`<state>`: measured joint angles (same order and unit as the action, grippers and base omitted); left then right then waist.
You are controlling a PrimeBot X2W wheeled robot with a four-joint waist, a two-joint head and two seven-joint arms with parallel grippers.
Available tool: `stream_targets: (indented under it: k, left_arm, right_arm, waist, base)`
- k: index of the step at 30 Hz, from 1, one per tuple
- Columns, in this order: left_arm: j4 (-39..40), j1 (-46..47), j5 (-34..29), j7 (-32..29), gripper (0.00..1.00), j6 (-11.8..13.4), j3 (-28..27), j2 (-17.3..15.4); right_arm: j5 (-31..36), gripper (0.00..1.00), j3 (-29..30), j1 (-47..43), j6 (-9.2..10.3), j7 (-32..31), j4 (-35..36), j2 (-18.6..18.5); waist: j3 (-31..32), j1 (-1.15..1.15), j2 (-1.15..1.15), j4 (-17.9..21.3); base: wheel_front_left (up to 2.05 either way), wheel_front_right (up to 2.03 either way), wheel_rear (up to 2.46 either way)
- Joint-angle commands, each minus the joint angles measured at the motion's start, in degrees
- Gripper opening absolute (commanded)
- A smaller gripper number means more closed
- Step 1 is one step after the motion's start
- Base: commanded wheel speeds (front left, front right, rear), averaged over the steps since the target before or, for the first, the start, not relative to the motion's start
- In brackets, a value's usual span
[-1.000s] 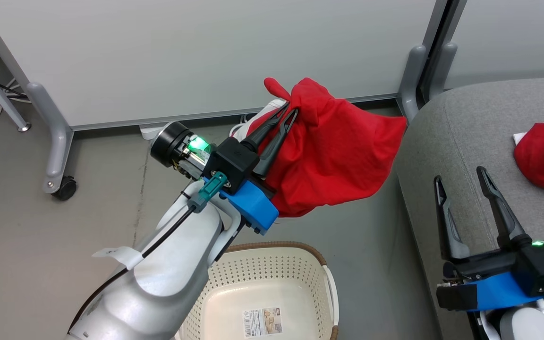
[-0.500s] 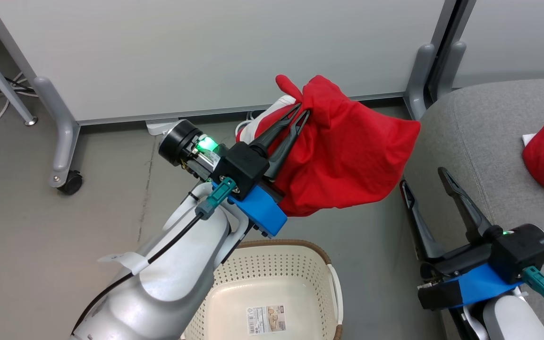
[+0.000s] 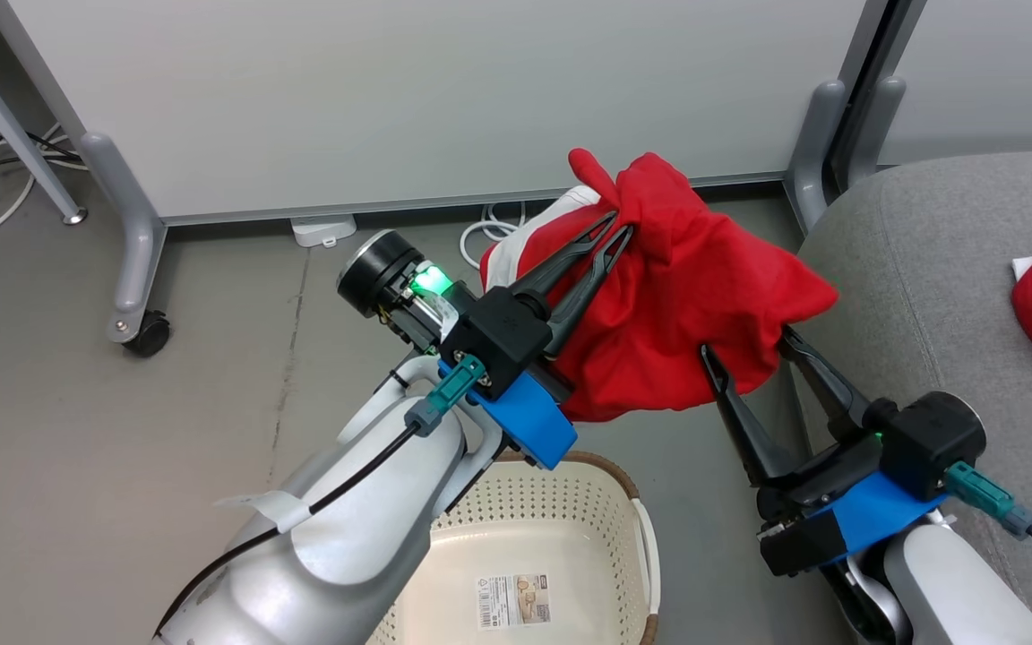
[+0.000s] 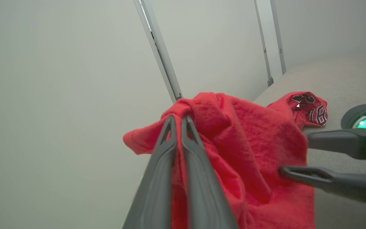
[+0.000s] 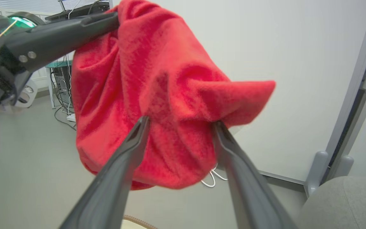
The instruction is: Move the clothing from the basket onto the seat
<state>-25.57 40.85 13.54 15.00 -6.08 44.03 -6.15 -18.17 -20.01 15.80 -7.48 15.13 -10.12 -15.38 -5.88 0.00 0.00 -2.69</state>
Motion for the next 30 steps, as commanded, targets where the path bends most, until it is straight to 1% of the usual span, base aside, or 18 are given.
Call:
stream_targets:
  k: [1, 5, 13, 14, 15, 21, 30]
  left_arm:
    - [0.3, 0.1, -0.1, 0.3, 0.0, -0.1, 0.2, 0.2]
    - [0.6, -0.2, -0.1, 0.3, 0.0, -0.2, 0.7, 0.5]
    - [1.1, -0.1, 0.1, 0.3, 0.0, -0.4, 1.8, 1.1]
    - [1.2, -0.1, 0.1, 0.3, 0.0, -0.4, 1.9, 1.1]
    - [1.2, -0.1, 0.2, 0.3, 0.0, -0.4, 1.9, 1.2]
    - [1.1, -0.1, 0.5, 0.3, 0.0, -0.5, 1.9, 1.4]
    - [0.7, -0.6, 0.4, 0.3, 0.0, -0.5, 1.5, 1.3]
  right_arm:
    - [-0.6, 1.0, -0.5, 1.2, -0.02, 0.0, -0.4, -0.4]
    - [-0.7, 1.0, -1.7, 2.9, -0.02, 0.0, -1.4, -0.4]
    - [0.3, 1.0, -1.5, 5.3, -0.03, 0.0, -3.1, 1.4]
    - [0.3, 0.45, -1.4, 5.3, -0.03, 0.0, -3.5, 1.6]
    - [0.5, 0.0, -1.2, 5.4, -0.02, 0.0, -3.8, 1.7]
    - [0.9, 0.0, -0.5, 5.5, -0.03, 0.0, -4.7, 2.8]
    - [0.7, 0.0, -0.1, 4.6, -0.03, 0.0, -4.7, 3.1]
  waist:
    - [0.0, 0.0, 0.0, -0.1]
    - [-0.1, 0.0, 0.0, -0.3]
    - [-0.3, 0.0, 0.0, -0.9]
    - [-0.3, 0.0, 0.0, -1.0]
    - [-0.3, 0.0, 0.0, -1.0]
    - [-0.3, 0.0, 0.0, -1.2]
    - [0.1, 0.0, 0.0, -0.9]
  base:
    - [0.0, 0.0, 0.0]
    - [0.0, 0.0, 0.0]
    - [0.0, 0.0, 0.0]
    - [0.0, 0.0, 0.0]
    - [0.0, 0.0, 0.0]
    - [0.0, 0.0, 0.0]
    - [0.0, 0.0, 0.0]
